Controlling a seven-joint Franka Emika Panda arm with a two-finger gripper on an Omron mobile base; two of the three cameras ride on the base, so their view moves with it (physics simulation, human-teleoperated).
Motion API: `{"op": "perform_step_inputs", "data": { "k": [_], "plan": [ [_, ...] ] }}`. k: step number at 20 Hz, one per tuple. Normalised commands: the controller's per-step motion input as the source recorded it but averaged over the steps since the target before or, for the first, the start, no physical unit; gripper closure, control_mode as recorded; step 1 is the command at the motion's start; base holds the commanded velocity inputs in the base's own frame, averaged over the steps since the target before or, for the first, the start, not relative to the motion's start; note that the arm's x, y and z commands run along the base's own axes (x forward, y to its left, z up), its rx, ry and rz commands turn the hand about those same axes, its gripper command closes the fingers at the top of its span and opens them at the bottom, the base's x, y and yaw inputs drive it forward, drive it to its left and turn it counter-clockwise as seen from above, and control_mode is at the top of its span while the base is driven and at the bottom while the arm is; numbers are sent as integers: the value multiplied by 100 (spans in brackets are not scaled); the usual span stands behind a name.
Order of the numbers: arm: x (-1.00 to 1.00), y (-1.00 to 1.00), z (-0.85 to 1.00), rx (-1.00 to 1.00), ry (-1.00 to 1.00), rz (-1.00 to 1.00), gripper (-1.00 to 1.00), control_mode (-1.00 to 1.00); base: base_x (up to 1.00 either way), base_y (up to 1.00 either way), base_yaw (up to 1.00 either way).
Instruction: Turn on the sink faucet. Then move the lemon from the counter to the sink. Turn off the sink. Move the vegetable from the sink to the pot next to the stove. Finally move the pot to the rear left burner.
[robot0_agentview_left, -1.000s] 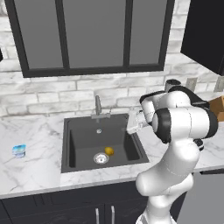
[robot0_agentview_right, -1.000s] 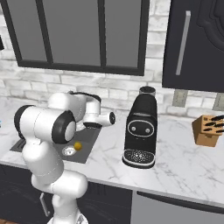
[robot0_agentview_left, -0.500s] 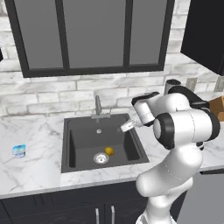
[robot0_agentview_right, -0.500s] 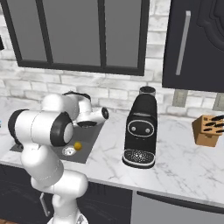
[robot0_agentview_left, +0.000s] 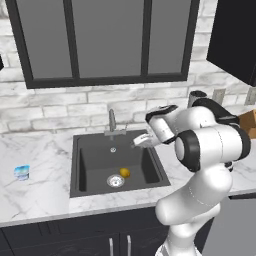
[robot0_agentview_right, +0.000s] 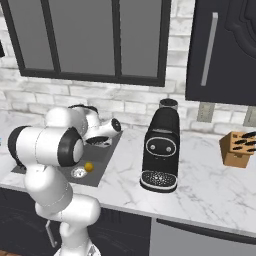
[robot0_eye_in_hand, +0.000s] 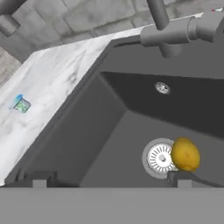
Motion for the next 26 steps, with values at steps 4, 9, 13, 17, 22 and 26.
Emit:
{"op": "perform_step_inputs", "data": {
  "k": [4, 9, 13, 17, 22, 26],
  "plan": [
    [-1, 25, -36, -10, 19, -28, -100, -100, 0, 0, 0],
    [0, 42, -25, -23, 5, -24, -100, -100, 0, 0, 0],
    [6, 38, -14, -29, 4, -16, -100, -100, 0, 0, 0],
    [0, 3, -36, -15, 2, -10, -100, -100, 0, 0, 0],
    [5, 3, -15, -8, 24, -6, -100, -100, 0, 0, 0],
    [10, 1, -2, -8, 37, -6, -100, -100, 0, 0, 0]
  ]
}}
